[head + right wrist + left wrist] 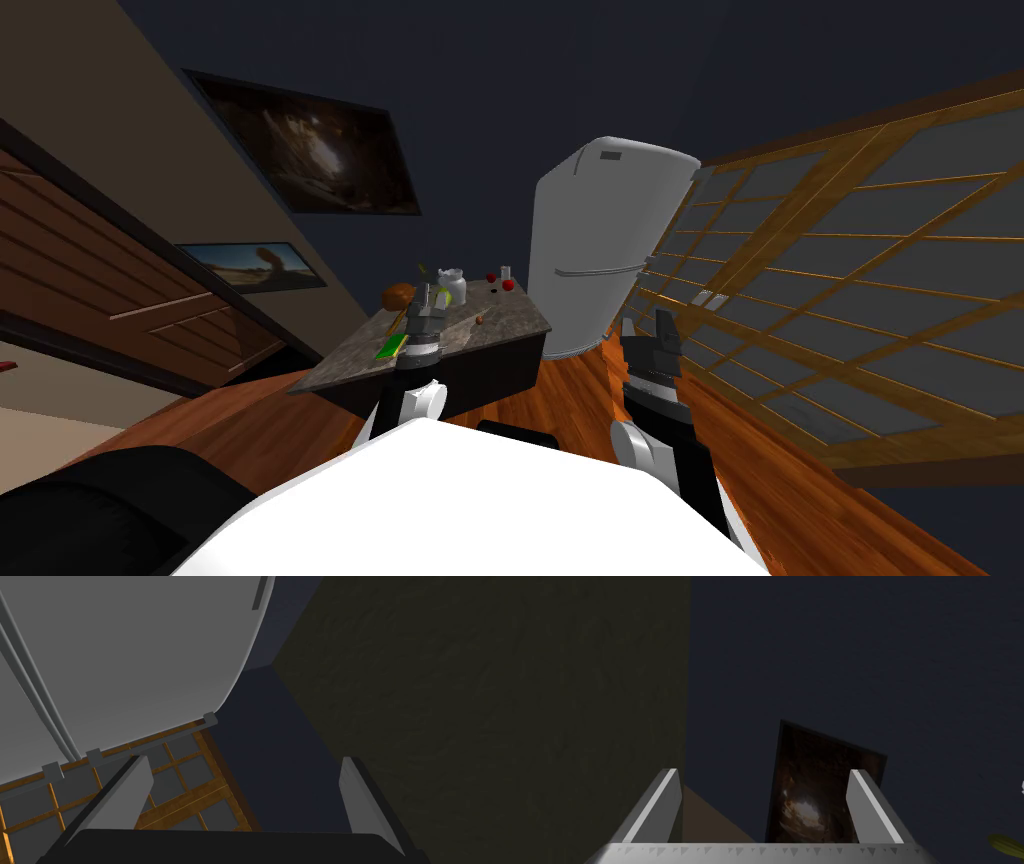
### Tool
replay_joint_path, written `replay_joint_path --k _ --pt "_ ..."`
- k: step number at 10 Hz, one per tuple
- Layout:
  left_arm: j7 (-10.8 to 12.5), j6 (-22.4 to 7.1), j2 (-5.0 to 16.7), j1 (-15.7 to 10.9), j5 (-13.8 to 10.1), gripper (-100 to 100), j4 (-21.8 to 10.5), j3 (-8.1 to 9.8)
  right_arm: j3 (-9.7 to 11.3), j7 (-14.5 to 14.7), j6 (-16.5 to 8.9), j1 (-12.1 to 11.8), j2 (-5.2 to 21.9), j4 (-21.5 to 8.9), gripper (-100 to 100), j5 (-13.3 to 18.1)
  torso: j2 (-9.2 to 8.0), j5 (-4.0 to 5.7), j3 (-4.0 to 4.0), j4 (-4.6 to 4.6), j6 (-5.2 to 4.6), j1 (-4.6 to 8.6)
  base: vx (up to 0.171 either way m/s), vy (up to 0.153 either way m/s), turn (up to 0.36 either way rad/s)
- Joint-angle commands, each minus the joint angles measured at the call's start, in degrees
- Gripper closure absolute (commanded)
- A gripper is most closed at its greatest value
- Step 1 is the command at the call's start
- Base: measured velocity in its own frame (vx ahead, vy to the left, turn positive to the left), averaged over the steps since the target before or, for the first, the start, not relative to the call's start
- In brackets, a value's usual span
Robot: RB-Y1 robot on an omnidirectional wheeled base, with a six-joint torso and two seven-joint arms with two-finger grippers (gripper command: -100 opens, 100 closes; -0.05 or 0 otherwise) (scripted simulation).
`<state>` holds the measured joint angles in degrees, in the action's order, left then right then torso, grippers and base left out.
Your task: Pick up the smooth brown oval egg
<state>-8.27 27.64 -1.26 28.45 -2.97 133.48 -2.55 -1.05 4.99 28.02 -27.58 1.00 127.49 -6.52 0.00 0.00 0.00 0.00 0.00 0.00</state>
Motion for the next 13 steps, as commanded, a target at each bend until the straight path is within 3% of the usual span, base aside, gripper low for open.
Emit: replay_joint_path --k 1,4,8,9,13 --pt "-0.14 -1.31 2.61 -0.41 0.11 -100 -0.12 0.41 0.00 0.00 0.00 0.00 0.00 0.00 0 0.00 0.00 0.00 0.00 0.00 0.00 0.00 -0.003 0.023 -0.074" --pt "-0.47 -4.51 6.23 -1.30 0.32 -100 -0.46 1.31 0.00 0.00 0.00 0.00 0.01 0.00 0 0.00 -0.06 -0.05 0.03 -0.01 -0.01 -0.22 -0.014 0.053 -0.080" --pt "-1.05 -10.87 10.68 -3.07 0.54 -100 -1.24 2.91 -0.01 0.00 0.00 0.00 0.01 0.00 0 0.00 -0.09 -0.07 0.05 -0.02 0.00 -0.29 -0.025 0.072 -0.119" --pt "-1.05 -11.25 10.68 -3.07 0.54 -100 -1.24 2.91 -0.01 0.00 0.00 0.01 0.01 0.00 0 0.00 -0.08 -0.07 0.04 -0.02 -0.01 -0.32 -0.014 0.060 -0.052" --pt "-1.50 -17.73 13.94 -4.77 0.53 -100 -2.08 4.21 -0.01 0.00 0.00 0.00 0.01 0.00 0 0.00 -0.04 -0.05 0.02 -0.01 0.01 -0.21 -0.014 0.050 -0.104"
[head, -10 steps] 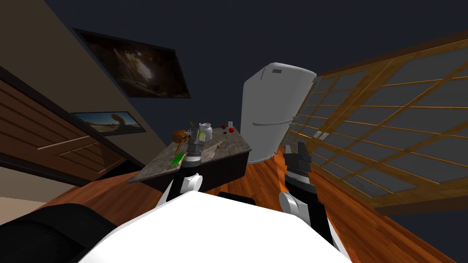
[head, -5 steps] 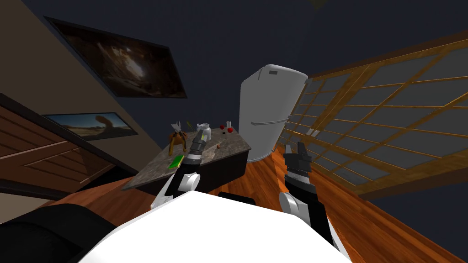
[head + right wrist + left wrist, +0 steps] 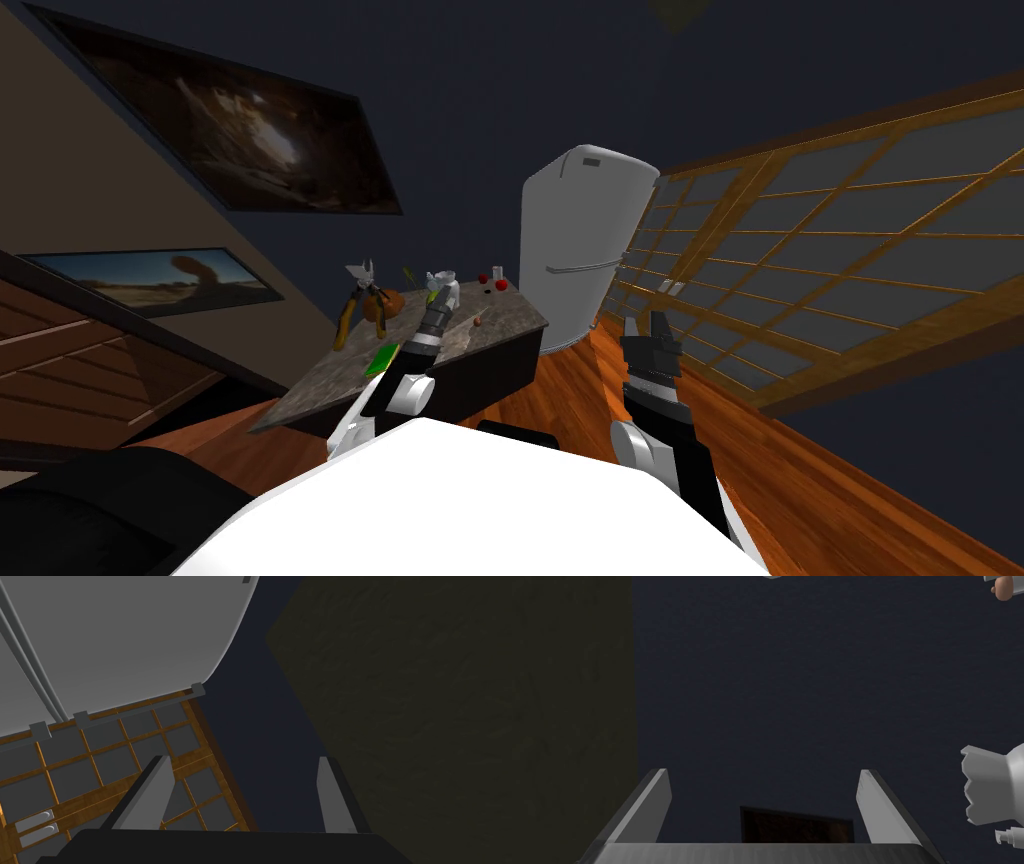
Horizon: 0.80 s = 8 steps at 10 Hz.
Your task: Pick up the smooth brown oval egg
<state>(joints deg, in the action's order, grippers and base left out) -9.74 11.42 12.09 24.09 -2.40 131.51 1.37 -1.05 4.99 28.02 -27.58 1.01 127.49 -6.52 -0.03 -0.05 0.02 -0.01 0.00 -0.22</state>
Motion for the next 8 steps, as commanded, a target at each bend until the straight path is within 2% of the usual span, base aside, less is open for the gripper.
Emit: replay_joint_path --k 1,3,6,7,8 --pt "-0.04 -1.64 0.59 -0.40 -0.05 -100 -0.11 0.30 0.00 0.00 0.00 0.00 0.00 0.00 0 0.00 0.00 0.00 0.00 0.00 0.00 0.00 -0.013 0.046 -0.057" --pt "-0.30 -5.63 2.69 -1.66 -0.20 -100 -0.83 1.12 0.00 0.00 0.00 0.00 0.00 0.00 0 0.00 0.01 0.01 -0.01 0.00 0.00 0.03 -0.015 0.058 -0.150" --pt "-0.42 -9.39 3.71 -2.32 -0.33 -100 -1.24 1.50 0.00 0.00 0.00 0.00 0.00 0.00 0 0.00 -0.01 0.00 0.00 0.00 0.01 0.02 -0.018 0.045 -0.079" --pt "-0.52 -11.65 4.73 -2.97 -0.50 -100 -1.69 1.84 0.00 0.00 0.00 -0.01 0.00 0.00 0 0.00 0.00 0.01 0.00 0.00 0.02 0.05 -0.016 0.042 -0.128" --pt "-0.52 -12.19 4.73 -2.97 -0.50 -100 -1.69 1.84 0.00 0.00 0.00 0.00 0.00 0.00 0 0.00 0.01 0.01 -0.01 0.00 0.01 0.04 -0.014 0.037 -0.069"
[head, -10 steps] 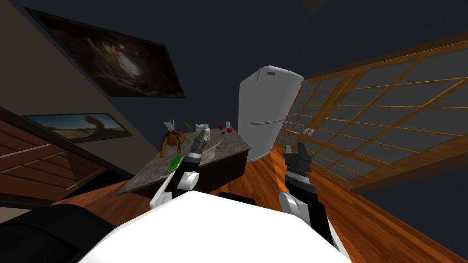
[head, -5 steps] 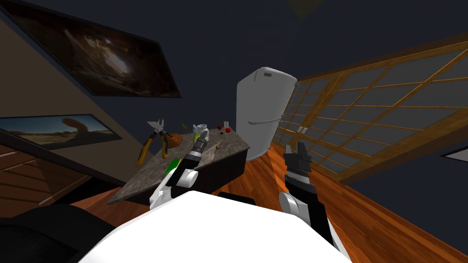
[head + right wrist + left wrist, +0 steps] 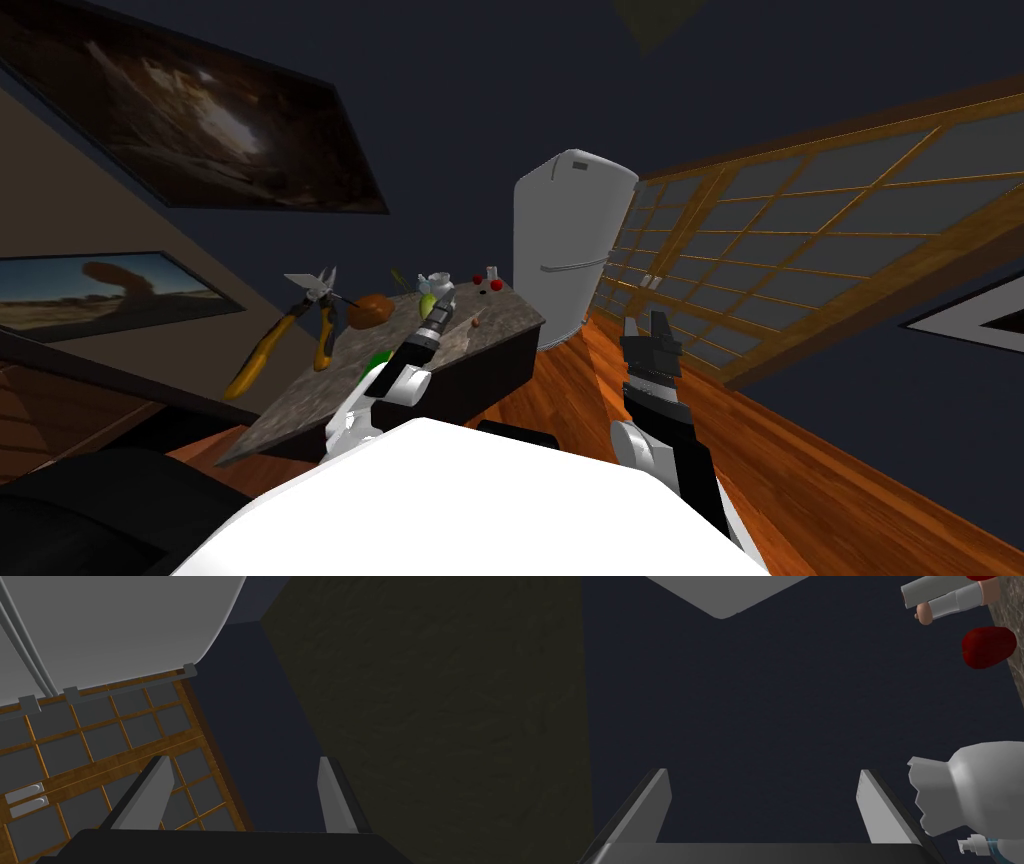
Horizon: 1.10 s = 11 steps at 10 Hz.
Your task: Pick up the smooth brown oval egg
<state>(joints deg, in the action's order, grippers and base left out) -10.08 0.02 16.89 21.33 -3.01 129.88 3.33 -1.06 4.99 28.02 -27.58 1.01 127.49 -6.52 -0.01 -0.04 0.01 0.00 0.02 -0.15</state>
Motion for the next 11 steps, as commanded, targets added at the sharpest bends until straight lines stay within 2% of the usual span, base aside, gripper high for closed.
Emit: replay_joint_path --k 1,2,5,6,7,8,11 --pt "-0.25 -2.86 0.96 -0.87 -0.10 -100 -0.55 0.17 0.00 0.00 0.00 0.00 0.00 0.00 0 0.00 0.00 0.00 0.00 0.00 0.00 0.00 -0.011 0.034 -0.114" --pt "-0.25 -3.69 0.96 -0.87 -0.10 -100 -0.55 0.17 0.00 0.00 0.00 0.00 0.00 0.00 0 0.00 0.02 0.01 -0.01 0.00 -0.02 0.01 -0.011 0.033 -0.077" --pt "-0.36 -8.49 3.05 -2.18 -0.67 -100 -1.66 0.64 0.00 0.00 0.00 0.00 0.00 0.00 0 0.00 0.01 0.00 -0.01 0.00 0.01 -0.01 -0.013 0.039 -0.109" --pt "-0.36 -9.71 3.05 -2.18 -0.67 -100 -1.66 0.64 0.00 0.00 0.00 0.00 0.00 0.00 0 0.00 0.03 0.00 -0.02 0.01 -0.01 0.00 -0.010 0.028 -0.074" --pt "-0.38 -11.37 4.12 -2.83 -1.03 -100 -2.27 0.79 0.00 0.00 0.00 0.00 0.00 0.00 0 0.00 0.03 0.01 -0.02 0.01 0.01 0.04 -0.015 0.037 -0.143" --pt "-0.38 -12.82 4.12 -2.83 -1.03 -100 -2.27 0.79 0.00 0.00 0.00 0.00 0.00 0.00 0 0.00 0.02 0.01 -0.01 0.01 -0.02 0.01 -0.008 0.036 -0.081" --pt "-0.35 -17.48 6.31 -4.09 -1.89 -100 -3.60 0.96 0.00 0.00 0.00 0.00 0.00 0.00 0 0.00 0.04 0.01 -0.02 0.01 0.01 0.04 -0.010 0.031 -0.109"
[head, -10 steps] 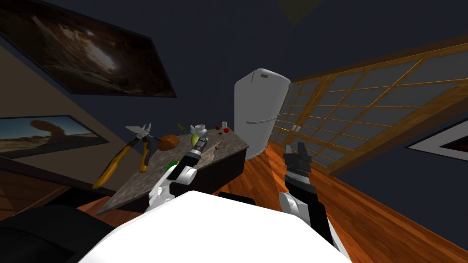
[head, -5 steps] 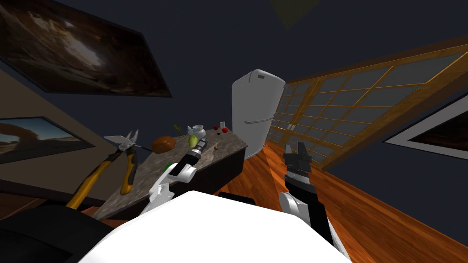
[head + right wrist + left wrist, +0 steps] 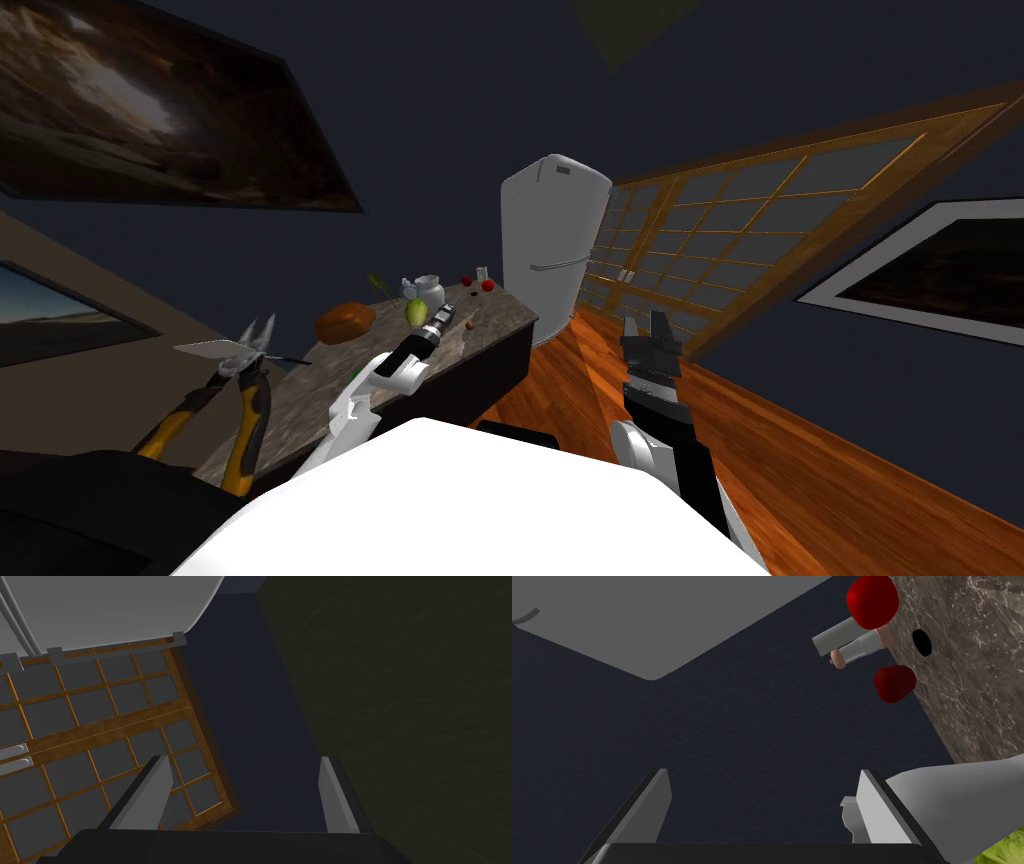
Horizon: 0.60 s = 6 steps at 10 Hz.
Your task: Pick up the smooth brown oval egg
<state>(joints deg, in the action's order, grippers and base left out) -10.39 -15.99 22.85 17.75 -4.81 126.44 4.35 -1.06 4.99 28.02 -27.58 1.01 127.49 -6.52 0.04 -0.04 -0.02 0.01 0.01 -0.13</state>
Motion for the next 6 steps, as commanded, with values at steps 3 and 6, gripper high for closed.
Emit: replay_joint_path --k 3,6 --pt "0.00 -5.48 1.48 -1.13 -0.59 -100 -0.87 -0.04 0.00 0.00 0.00 -0.01 0.00 0.00 0 0.00 0.03 0.01 -0.01 0.01 0.03 0.08 -0.003 0.019 -0.070" --pt "0.07 -9.71 2.63 -1.75 -1.12 -100 -1.60 -0.08 0.00 0.00 0.00 0.00 0.00 0.00 0 0.00 0.03 0.00 -0.02 0.01 0.00 0.04 -0.005 0.024 -0.098"
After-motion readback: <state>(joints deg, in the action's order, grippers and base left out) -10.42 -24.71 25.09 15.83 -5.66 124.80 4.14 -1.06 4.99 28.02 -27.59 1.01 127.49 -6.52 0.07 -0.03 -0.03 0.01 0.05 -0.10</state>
